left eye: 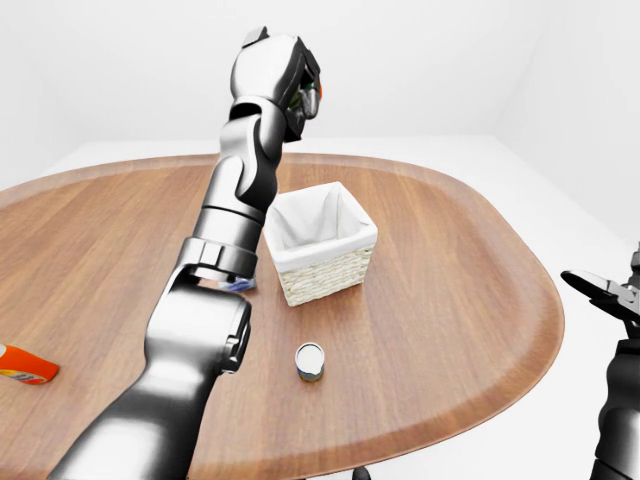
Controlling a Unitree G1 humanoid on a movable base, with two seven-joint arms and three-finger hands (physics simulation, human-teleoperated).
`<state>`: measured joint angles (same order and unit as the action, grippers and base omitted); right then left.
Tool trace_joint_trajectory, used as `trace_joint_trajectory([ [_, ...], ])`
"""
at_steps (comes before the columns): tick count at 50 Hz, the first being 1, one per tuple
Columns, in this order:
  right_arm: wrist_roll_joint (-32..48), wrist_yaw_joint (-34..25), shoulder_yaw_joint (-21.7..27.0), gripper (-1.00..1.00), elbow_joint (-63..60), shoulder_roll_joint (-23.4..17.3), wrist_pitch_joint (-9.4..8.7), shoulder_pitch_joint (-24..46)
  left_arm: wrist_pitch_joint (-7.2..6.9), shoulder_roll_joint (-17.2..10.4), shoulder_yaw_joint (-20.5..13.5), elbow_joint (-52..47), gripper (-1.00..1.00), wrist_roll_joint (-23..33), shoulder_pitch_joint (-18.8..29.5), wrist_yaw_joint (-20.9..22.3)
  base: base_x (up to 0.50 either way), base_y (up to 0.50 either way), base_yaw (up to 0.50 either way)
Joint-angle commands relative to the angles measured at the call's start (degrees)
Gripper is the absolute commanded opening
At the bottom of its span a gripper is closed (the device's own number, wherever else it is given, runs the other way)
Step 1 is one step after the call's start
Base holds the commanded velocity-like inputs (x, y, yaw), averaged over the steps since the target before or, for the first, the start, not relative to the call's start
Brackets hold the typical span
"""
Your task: Pick up the tomato sauce, and put it in the basket.
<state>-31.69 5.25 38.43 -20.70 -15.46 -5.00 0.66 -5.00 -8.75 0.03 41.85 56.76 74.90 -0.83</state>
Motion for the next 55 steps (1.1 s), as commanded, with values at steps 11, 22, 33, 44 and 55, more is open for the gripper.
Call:
trace_joint_trajectory([
  [11,-0.64,-0.26,0.12,1.00,0.15,0.01,0.00,0.03,0.00,6.45,-0.23,34.34,-1.00,-7.56,11.89,-7.02,0.00,0.00,0.00],
  [22,-0.76,-0.06,0.10,1.00,-0.11,0.05,0.00,-0.15,0.00,11.34,1.09,35.29,-1.00,-9.75,0.67,-6.24,0.00,0.00,0.00],
  [33,-0.78,-0.15,0.13,1.00,-0.06,0.09,0.00,-0.22,0.00,11.81,1.37,35.74,-1.00,-7.36,-3.36,-7.35,0.00,0.00,0.00],
  [44,-0.73,-0.18,-0.01,1.00,0.30,0.02,0.00,-0.08,0.00,11.25,1.05,35.69,-1.00,-6.56,-2.46,-7.62,0.00,0.00,0.00],
  [55,-0.70,-0.13,-0.10,1.00,0.32,0.00,0.00,-0.03,0.00,9.84,0.68,35.83,-1.00,-6.18,-1.77,-9.30,0.00,0.00,0.00],
])
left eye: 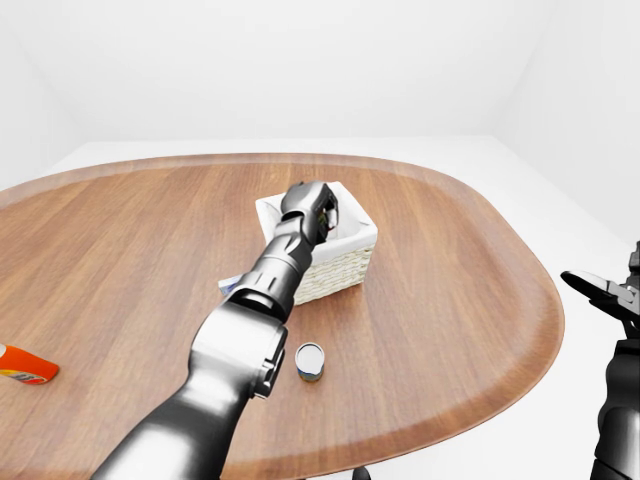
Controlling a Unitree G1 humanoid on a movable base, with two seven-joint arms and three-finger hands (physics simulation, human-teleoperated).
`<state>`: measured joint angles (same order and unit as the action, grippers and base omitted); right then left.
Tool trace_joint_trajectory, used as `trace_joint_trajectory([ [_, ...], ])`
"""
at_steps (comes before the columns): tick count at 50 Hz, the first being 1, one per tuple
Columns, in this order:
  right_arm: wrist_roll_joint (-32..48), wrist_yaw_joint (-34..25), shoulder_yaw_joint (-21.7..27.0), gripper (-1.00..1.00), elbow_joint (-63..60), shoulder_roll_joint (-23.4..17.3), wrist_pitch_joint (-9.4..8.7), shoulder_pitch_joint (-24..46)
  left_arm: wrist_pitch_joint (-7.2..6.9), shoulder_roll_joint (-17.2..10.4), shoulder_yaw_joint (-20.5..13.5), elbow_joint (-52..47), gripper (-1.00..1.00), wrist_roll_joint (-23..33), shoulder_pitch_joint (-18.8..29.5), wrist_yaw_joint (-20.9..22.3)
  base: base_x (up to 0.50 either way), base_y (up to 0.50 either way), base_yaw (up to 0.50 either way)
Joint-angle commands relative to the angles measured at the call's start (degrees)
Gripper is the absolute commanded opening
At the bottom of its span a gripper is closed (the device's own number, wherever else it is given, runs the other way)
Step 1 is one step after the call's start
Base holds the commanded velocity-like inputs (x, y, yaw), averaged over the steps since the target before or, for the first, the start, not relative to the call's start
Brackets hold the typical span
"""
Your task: Pick up the tomato sauce, and put it in the basket.
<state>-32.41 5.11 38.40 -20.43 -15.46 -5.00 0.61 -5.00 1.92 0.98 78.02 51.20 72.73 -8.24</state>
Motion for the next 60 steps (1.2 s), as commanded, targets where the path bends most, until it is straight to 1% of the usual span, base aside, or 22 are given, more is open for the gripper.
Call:
trace_joint_trajectory([
  [1,0.09,0.04,-0.13,1.00,0.07,-0.01,0.00,0.05,0.00,-0.87,-0.30,-0.34,-1.00,-0.60,0.43,-2.04,0.00,0.00,0.00],
  [25,0.25,-0.09,-0.29,1.00,0.27,0.11,0.00,0.04,0.00,-1.99,-0.21,-0.36,-1.00,0.70,2.29,-2.38,0.00,0.00,0.00],
  [26,0.19,-0.16,-0.20,1.00,0.29,0.10,0.00,-0.02,0.00,-1.97,0.01,-0.33,-0.10,1.03,2.09,-2.63,0.00,0.00,0.00],
  [27,0.15,-0.17,-0.15,1.00,0.34,0.10,0.00,-0.03,0.00,-1.95,0.06,-0.31,1.00,1.17,1.95,-2.21,0.00,0.00,0.00],
  [39,0.27,-0.11,-0.37,1.00,0.34,0.19,0.00,-0.05,0.00,-2.18,-0.40,-0.24,1.00,1.41,1.42,-2.85,0.00,0.00,0.00],
  [46,0.32,-0.16,-0.39,1.00,0.53,0.13,0.00,0.01,0.00,-1.48,-0.38,-0.27,1.00,1.21,1.09,-3.01,0.00,0.00,0.00],
  [55,0.48,-0.28,-0.58,1.00,0.95,0.18,0.00,0.07,0.00,-2.06,-0.23,-0.27,1.00,1.60,1.45,-2.81,0.00,0.00,0.00],
  [60,0.50,-0.11,-0.62,1.00,0.87,0.12,0.00,0.14,0.00,-1.72,-0.28,-0.29,1.00,1.62,1.38,-3.08,0.00,0.00,0.00],
])
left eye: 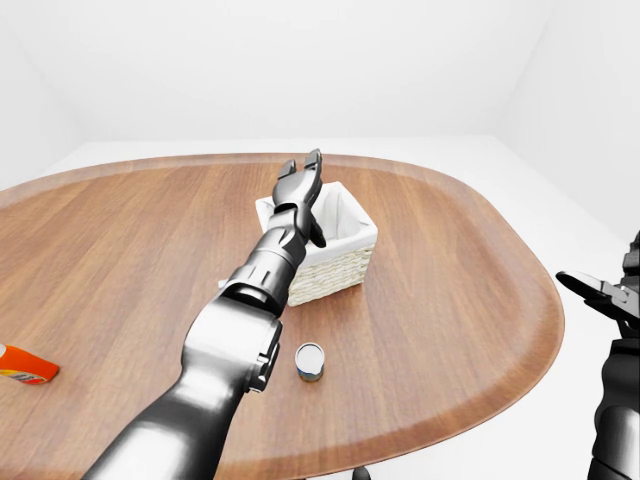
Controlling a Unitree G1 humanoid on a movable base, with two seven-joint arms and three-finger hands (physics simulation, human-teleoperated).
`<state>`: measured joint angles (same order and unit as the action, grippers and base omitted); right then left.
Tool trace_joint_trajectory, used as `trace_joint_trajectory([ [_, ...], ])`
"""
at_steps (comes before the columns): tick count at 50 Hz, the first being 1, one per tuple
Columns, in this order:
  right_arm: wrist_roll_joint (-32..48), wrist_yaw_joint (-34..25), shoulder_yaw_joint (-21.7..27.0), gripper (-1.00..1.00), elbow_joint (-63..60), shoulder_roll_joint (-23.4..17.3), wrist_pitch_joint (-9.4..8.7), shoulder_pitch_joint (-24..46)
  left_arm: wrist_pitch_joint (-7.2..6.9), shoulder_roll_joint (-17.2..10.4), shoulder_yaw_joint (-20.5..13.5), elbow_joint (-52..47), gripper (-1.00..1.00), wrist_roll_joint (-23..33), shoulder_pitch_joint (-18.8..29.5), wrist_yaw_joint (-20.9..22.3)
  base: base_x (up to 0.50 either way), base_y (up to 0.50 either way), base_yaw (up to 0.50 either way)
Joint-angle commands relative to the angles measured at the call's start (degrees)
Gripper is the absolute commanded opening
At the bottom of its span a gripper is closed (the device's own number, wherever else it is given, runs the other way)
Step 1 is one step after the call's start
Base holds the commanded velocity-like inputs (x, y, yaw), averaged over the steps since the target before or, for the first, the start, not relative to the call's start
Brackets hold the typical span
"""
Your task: Pick up the tomato sauce, and put it in the basket.
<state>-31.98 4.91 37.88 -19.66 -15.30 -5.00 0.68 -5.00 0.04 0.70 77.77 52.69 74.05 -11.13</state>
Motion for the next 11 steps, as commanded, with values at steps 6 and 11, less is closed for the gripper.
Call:
trace_joint_trajectory([
  [6,0.10,0.16,-0.22,1.00,0.14,-0.01,0.00,0.12,0.00,-0.41,-0.11,-0.17,1.00,-0.05,1.38,0.62,0.00,0.00,0.00],
  [11,0.20,0.01,-0.30,1.00,0.37,0.05,0.00,0.08,0.00,-1.72,-3.34,-0.66,1.00,-4.67,4.76,1.33,0.00,0.00,0.00],
])
